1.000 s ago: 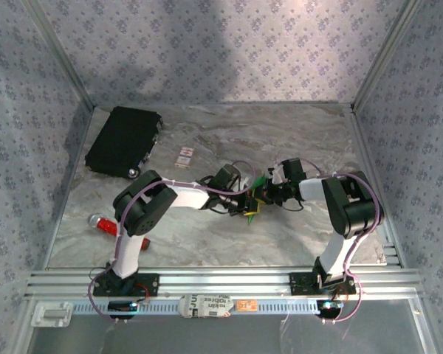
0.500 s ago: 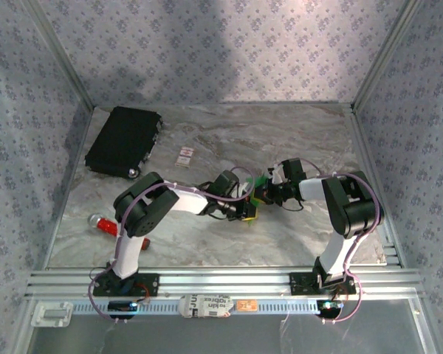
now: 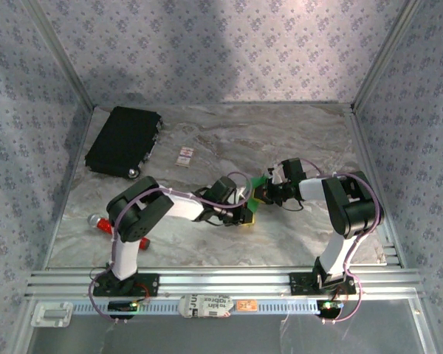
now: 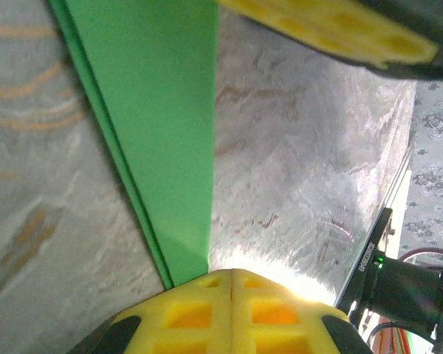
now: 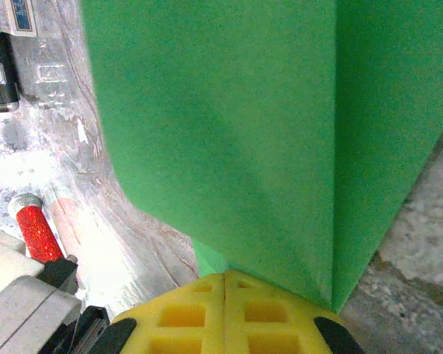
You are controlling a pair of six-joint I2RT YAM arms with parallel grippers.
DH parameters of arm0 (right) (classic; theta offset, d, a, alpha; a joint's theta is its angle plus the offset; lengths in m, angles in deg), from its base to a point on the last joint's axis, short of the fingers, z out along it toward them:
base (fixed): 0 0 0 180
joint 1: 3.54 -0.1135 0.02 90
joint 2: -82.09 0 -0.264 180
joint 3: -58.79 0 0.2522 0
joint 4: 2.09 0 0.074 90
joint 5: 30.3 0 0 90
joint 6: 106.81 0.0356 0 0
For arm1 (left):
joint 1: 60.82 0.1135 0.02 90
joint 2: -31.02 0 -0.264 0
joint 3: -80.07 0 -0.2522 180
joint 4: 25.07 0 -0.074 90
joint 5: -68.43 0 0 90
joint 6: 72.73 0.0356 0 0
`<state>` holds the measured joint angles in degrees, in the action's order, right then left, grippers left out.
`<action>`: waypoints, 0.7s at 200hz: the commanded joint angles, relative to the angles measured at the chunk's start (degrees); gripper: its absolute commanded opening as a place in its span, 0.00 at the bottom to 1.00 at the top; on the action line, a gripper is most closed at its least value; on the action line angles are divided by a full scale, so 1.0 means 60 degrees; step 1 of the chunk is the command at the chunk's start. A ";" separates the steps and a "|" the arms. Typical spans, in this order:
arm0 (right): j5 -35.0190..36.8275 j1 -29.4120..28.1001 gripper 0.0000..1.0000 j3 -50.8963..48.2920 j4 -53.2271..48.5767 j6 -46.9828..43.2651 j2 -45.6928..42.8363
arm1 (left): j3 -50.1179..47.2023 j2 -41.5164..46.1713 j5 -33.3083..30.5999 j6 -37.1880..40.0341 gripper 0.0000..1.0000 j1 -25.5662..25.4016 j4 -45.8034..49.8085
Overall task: Fold a paper plane with a square sheet of paper (pick it up from the middle)
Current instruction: Fold the wing for the fifth time at the center of the table.
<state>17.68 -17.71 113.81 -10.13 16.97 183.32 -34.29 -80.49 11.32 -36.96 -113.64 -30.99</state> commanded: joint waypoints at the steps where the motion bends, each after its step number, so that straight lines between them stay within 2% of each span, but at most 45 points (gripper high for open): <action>1: 0.1657 0.0065 0.05 -0.0226 -0.0879 -0.0298 0.0444 | -0.0639 0.0189 0.0244 0.0214 0.02 -0.0362 0.1456; 46: 0.1687 0.0071 0.05 -0.0203 -0.0991 -0.0255 0.0287 | -0.1350 0.0920 -0.0133 -0.0039 0.00 -0.0492 0.1061; 88: 0.1619 0.0068 0.05 -0.0269 -0.0939 -0.0141 0.0130 | -0.1325 0.1942 -0.0291 0.0005 0.00 -0.0413 0.0868; 140: 0.1477 0.0048 0.05 -0.0426 -0.0616 0.0064 0.0163 | -0.0360 0.1599 -0.0132 -0.0482 0.00 0.0250 -0.0223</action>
<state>18.93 -17.74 113.68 -10.20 17.21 182.69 -41.00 -69.99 10.09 -38.41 -113.79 -28.54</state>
